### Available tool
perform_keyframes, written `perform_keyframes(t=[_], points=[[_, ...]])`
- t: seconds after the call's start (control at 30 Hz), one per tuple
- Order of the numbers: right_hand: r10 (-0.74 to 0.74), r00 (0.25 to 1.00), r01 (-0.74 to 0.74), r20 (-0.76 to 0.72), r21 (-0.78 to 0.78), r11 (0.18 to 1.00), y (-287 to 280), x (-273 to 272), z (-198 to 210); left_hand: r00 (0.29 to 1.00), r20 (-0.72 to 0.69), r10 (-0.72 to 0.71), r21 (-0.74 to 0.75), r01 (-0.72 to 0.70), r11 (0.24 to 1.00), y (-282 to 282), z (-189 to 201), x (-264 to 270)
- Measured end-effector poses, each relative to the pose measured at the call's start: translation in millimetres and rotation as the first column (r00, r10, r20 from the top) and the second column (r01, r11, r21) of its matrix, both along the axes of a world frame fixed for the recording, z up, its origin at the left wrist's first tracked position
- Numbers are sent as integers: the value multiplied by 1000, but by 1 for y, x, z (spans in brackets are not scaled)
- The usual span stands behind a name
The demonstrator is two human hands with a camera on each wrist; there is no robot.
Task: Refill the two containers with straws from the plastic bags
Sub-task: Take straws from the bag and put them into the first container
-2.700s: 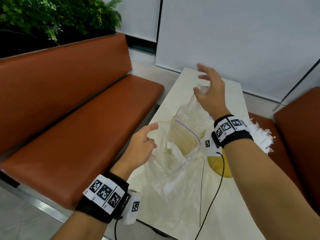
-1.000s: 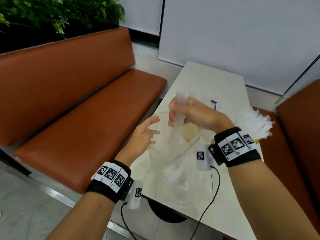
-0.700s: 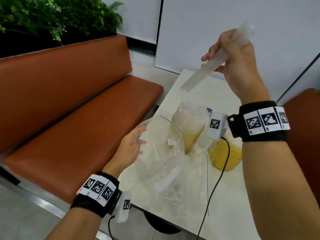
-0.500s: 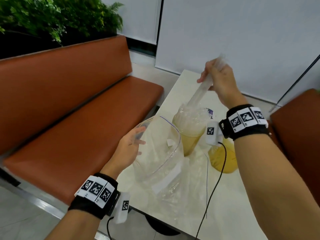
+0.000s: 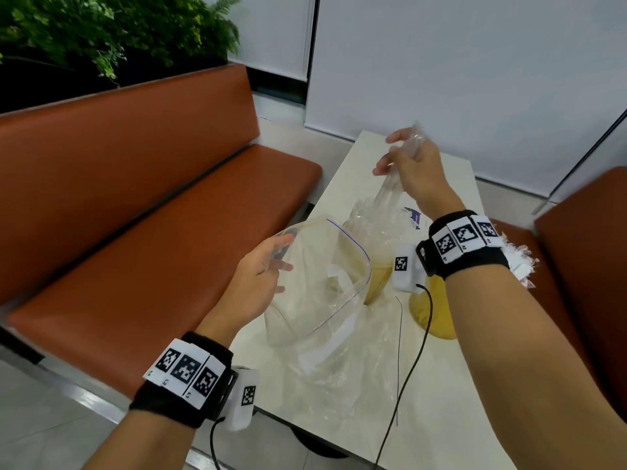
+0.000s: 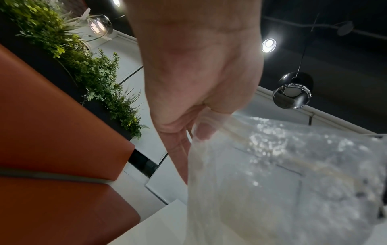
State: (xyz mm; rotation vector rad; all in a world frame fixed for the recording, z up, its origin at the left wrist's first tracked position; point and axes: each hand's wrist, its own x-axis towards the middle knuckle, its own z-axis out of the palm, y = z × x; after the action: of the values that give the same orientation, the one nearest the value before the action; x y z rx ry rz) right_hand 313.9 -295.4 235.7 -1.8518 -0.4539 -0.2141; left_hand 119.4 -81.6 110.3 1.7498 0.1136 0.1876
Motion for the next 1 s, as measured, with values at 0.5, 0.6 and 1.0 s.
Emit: perform_keyframes(t=[0.5, 0.6, 1.0], points=[[-39, 845, 259, 533, -344, 902, -2, 11, -17, 1000, 21, -18, 2, 18, 1000, -7, 9, -1], [57, 922, 232, 383, -663, 711, -3, 11, -45, 999, 30, -36, 11, 35, 999, -11, 10, 1], [-146, 972, 231, 186, -879, 417, -8, -3, -82, 998, 20, -52, 46, 52, 998, -15, 7, 6]])
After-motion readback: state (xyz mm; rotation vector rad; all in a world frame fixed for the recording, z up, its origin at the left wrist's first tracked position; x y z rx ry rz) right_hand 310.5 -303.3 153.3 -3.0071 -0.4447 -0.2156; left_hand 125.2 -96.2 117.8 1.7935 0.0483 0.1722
